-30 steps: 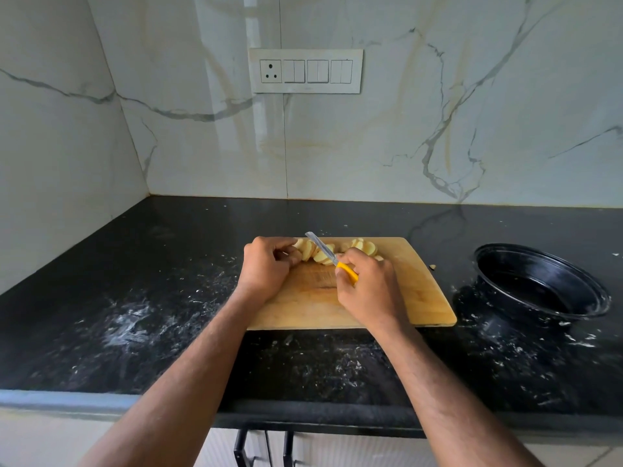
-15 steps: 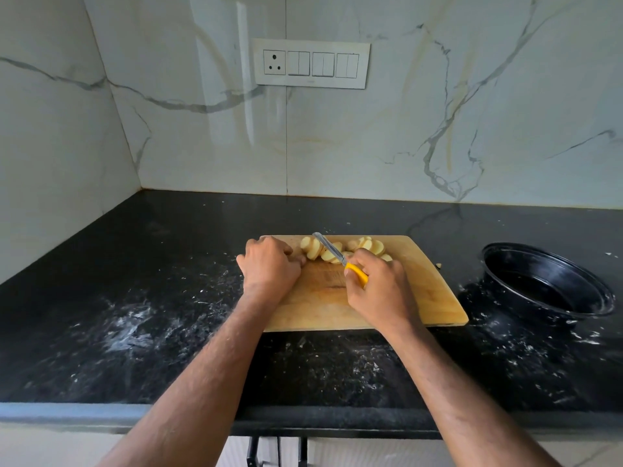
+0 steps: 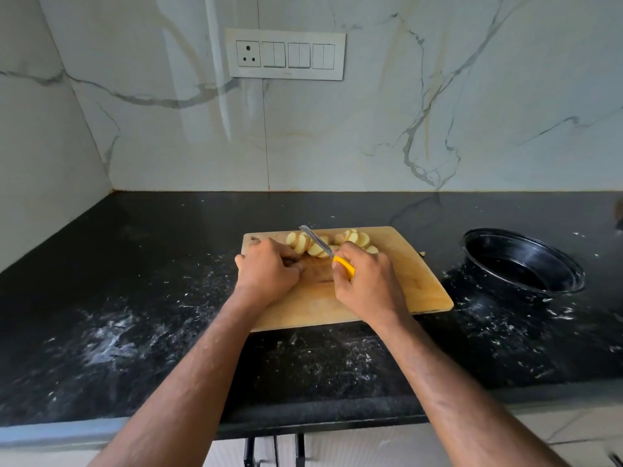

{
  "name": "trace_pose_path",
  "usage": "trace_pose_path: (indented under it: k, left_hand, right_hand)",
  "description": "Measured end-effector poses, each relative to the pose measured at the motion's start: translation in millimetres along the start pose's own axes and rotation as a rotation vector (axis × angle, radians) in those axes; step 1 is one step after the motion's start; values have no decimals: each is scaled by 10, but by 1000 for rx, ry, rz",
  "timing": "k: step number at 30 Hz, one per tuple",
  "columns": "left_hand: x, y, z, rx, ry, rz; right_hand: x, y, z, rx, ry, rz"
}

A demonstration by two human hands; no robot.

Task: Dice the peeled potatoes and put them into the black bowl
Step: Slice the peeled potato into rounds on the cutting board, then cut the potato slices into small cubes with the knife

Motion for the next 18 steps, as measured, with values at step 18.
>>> trace_pose_path:
  k: [18]
  left_hand:
    - [-294, -12, -265, -164, 263, 113]
  right_hand:
    - [-124, -188, -28, 93, -2, -37]
Point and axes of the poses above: each hand's wrist, its own x-axis towards the middle knuckle, its own y-axis out of the palm, z = x × y, the point moved 6 cm from there along x, towards the middle knuckle, and after that the axes turned 2 degrees about -x, right-handed, at the moved point
